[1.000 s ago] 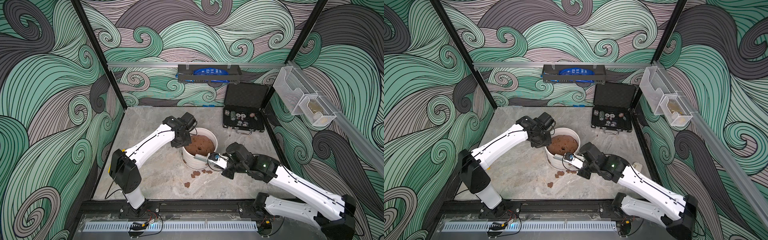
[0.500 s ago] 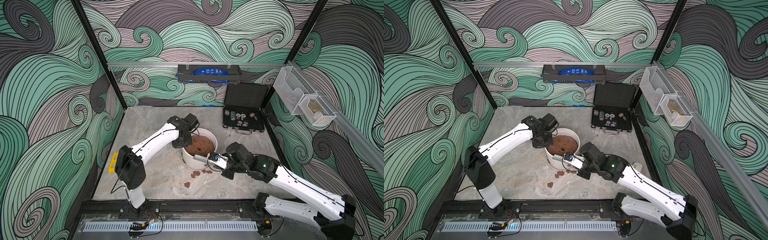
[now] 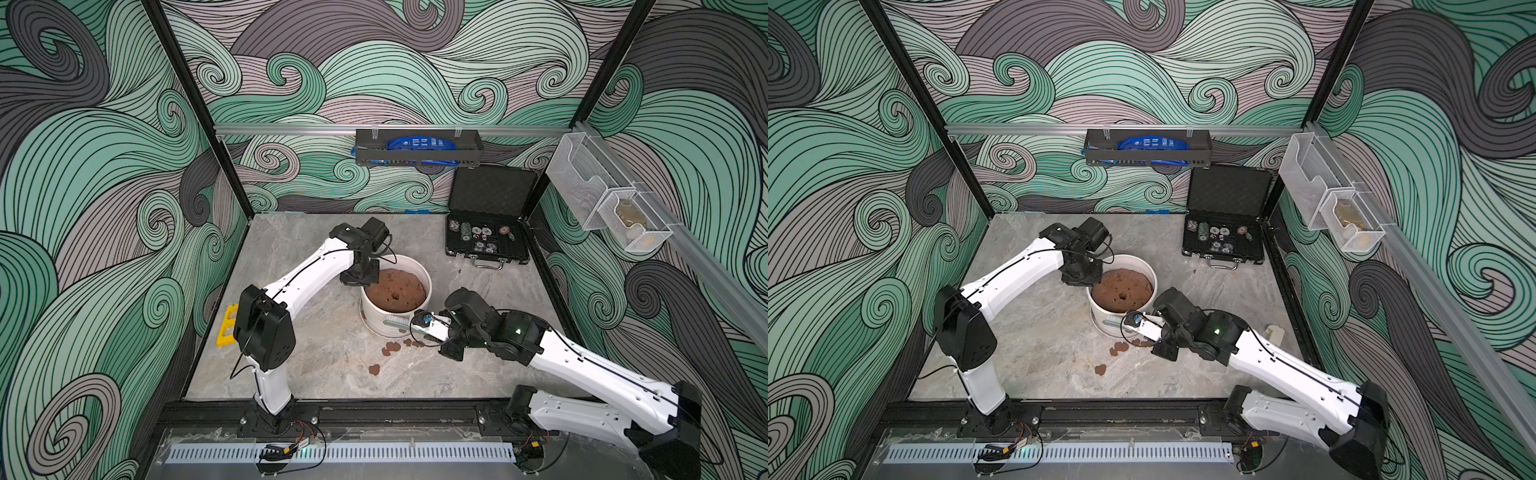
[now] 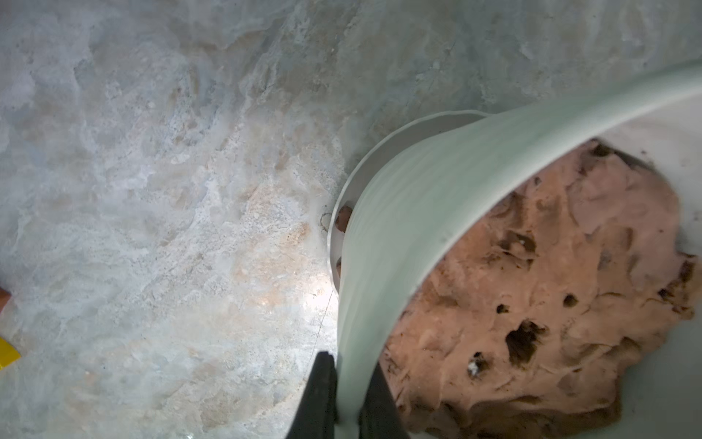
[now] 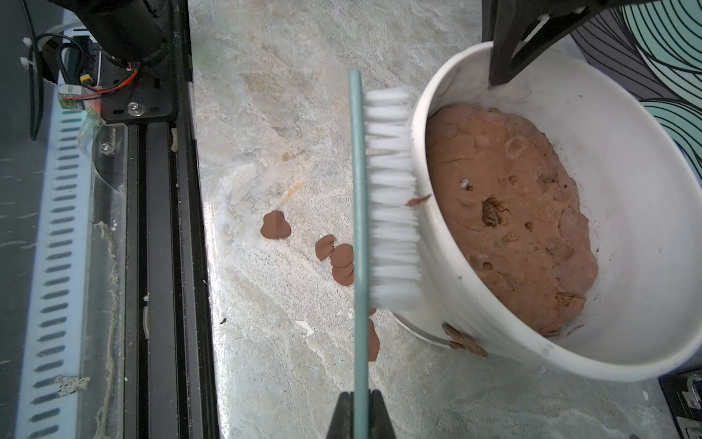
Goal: Scrub the dried mud off the ceramic pot
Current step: Brush off the soil from the pot.
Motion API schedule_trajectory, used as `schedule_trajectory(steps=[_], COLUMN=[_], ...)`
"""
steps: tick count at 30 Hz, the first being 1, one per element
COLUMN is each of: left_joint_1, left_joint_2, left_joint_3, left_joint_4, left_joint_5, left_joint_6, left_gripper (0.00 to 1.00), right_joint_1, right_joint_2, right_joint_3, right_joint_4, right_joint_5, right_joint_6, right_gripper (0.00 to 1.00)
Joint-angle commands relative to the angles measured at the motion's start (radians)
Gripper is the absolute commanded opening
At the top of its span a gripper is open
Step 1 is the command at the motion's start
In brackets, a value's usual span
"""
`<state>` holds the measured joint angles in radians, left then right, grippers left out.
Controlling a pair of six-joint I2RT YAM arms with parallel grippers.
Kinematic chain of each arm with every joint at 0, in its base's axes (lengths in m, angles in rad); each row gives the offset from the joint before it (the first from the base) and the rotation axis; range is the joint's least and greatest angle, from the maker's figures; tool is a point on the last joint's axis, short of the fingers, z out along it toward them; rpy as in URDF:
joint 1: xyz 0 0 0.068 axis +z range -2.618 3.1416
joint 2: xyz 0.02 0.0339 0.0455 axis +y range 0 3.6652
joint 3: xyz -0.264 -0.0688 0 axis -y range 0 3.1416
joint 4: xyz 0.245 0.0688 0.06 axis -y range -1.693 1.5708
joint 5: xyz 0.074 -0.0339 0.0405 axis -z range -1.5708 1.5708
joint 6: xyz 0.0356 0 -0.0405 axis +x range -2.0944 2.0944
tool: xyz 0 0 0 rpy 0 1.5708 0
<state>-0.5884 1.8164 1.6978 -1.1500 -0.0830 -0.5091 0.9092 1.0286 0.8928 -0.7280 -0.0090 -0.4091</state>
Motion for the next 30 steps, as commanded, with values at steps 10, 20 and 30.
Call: schedule_trajectory(steps=[10,20,30], left_joint_1=[0.076,0.091,0.098], left_joint_2=[0.089,0.08,0.088], left_joint_3=[0.065,0.039,0.04], left_joint_4=[0.141,0.183,0.211], left_joint_5=[0.216,0.276,0.304], left_joint_6=[0.312,0.307,0.301], left_gripper=[0.0,0.0,0.0], right_joint_1=[0.004,0.02,0.07], right_joint_2=[0.075,0.214,0.301], right_joint_3=[-0.039,-0.012,-0.037], right_joint_4=[0.016,-0.004,-0.025], right_joint_5=[0.088,0.191,0.199], right_joint_6=[0.011,0.062,0.089], right_gripper=[0.0,0.0,0.0])
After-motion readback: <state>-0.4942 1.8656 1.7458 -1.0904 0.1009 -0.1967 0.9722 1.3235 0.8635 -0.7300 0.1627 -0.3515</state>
